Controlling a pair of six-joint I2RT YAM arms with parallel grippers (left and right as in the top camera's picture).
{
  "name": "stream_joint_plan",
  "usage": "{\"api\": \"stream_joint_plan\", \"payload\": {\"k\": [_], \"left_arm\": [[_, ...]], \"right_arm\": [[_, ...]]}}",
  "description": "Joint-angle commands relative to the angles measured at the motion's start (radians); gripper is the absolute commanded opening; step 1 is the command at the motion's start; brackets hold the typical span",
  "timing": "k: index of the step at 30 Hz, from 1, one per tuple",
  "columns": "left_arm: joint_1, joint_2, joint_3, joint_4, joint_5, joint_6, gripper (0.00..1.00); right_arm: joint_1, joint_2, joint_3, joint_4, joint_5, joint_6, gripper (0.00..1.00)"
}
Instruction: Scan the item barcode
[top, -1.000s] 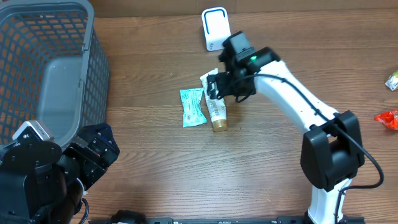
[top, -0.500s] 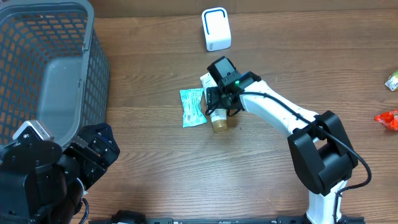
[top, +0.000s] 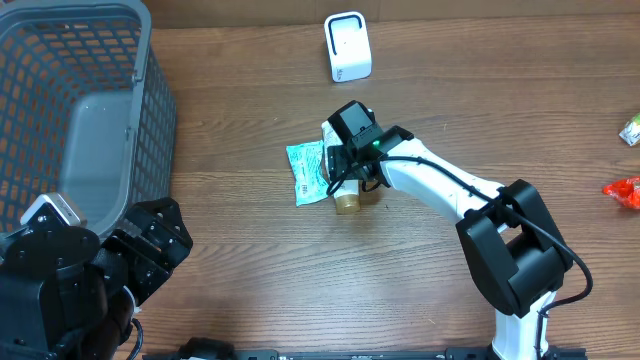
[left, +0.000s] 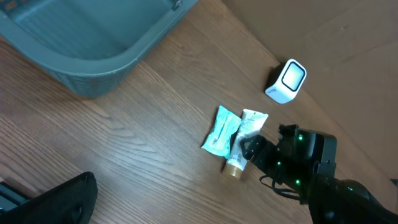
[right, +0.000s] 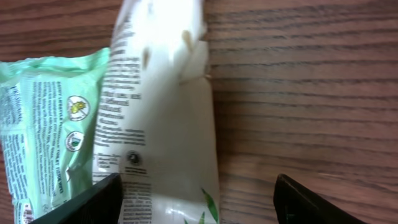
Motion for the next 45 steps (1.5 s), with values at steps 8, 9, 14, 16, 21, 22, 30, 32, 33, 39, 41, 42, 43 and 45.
{"api": "stream_joint_plan", "payload": {"k": [8,9,14,16,21,22,30,32,33,39,41,42,43,45], "left_arm": [[0.008,0.002,0.005,0.001,0.0,0.015,1.0],[0.008,0.002,0.005,0.001,0.0,0.015,1.0],[0.008,0.002,0.005,0.001,0.0,0.015,1.0],[0.008,0.002,0.005,0.001,0.0,0.015,1.0],[0.008,0.002,0.005,0.001,0.0,0.015,1.0],[0.008,0.002,0.005,0.001,0.0,0.015,1.0],[0.008,0.002,0.005,0.001,0.0,0.015,1.0],[0.008,0.002,0.005,0.002,0.0,0.015,1.0],[0.008,0.002,0.005,0.001,0.0,0.015,1.0],[0.008,0.002,0.005,0.001,0.0,0.015,1.0],[0.008,0.002,0.005,0.001,0.0,0.015,1.0],[0.008,0.002,0.005,0.001,0.0,0.015,0.99],[0.008,0.002,0.005,0.001,0.0,0.015,0.99],[0.008,0.002,0.005,0.001,0.0,0.015,1.0]], "right_arm": [[0.042,0.029,0.009,0.044,-0.071,-0.032,0.78],[0.042,0.04,0.009,0.046,-0.067,-0.033,0.78],[0.04,0.042,0.012,0.046,-0.007,0.002,0.78],[0.035,0.034,0.014,0.039,0.018,0.003,0.74],[0.001,0.019,0.02,-0.018,0.102,0.028,0.56],[-0.007,0.019,0.02,-0.024,0.101,0.03,0.55],[-0.089,0.017,0.023,-0.051,-0.035,0.068,0.49],[-0.113,0.011,0.027,-0.061,-0.075,0.068,0.47],[-0.127,0.006,0.029,-0.066,-0.099,0.068,0.47],[-0.224,-0.003,0.031,-0.072,-0.354,0.027,0.4],[-0.256,-0.003,0.03,-0.076,-0.454,0.008,0.39],[-0.268,-0.003,0.03,-0.078,-0.488,0.008,0.39],[-0.282,-0.003,0.03,-0.082,-0.531,0.008,0.4],[-0.308,-0.003,0.03,-0.091,-0.613,0.008,0.4]]}}
